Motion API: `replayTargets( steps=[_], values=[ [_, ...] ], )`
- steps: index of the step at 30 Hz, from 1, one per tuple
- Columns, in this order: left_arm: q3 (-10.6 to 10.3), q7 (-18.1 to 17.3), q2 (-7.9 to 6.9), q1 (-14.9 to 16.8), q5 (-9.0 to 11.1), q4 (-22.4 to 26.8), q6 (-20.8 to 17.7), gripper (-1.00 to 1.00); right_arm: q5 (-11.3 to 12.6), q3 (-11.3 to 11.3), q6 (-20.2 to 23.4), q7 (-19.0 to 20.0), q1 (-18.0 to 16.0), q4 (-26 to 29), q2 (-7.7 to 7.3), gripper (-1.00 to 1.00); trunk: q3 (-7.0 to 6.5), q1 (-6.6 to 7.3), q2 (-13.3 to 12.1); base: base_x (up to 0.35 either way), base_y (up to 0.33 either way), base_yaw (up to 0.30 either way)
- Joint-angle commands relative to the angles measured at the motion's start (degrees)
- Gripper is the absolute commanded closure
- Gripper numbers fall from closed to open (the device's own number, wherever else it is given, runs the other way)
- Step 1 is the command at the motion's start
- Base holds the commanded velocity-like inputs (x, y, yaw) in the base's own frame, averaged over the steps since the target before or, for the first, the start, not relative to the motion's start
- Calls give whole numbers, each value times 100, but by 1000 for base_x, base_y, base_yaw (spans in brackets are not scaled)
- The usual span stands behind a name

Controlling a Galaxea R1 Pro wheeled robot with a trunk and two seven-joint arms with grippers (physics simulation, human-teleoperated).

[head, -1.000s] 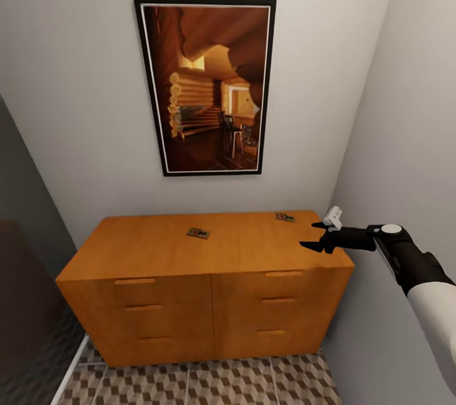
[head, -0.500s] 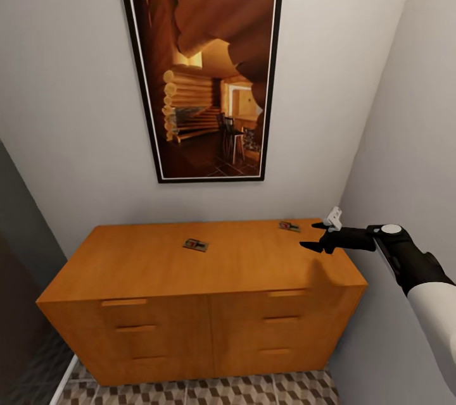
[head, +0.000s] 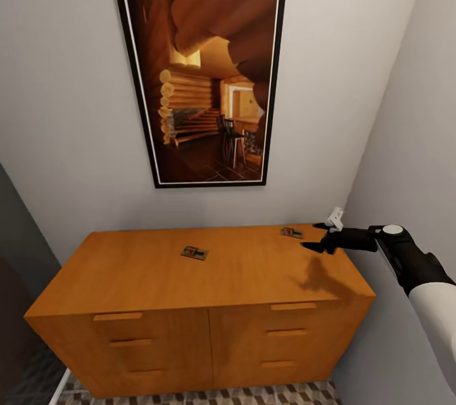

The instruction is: Take the four mousetraps from the cabinet in the bathroom and place them on the bathroom floor. Make sure all four end up on the same floor surface, and ensure that at least two of them are either under or directly next to the same bathroom sink.

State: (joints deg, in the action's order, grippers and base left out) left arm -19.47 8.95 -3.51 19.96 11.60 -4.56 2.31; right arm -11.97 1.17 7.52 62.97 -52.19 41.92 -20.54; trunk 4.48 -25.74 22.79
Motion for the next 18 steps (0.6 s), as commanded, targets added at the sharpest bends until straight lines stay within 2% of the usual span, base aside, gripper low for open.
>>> replayTargets(
  steps=[1,7,18],
  values=[
    [-48,1,2,10,53,-18,24,-100,2,7,-11,15,-6,-30,-48,-100,13,-4,13,52,0,0],
    [-49,1,0,9,53,-19,24,-100,6,6,-308,14,-5,-177,-259,-100,13,-4,13,20,0,0],
    [-50,1,0,10,53,-19,24,-100,10,3,-371,21,-5,-230,-354,-100,13,-4,13,1,0,0]
  ],
)
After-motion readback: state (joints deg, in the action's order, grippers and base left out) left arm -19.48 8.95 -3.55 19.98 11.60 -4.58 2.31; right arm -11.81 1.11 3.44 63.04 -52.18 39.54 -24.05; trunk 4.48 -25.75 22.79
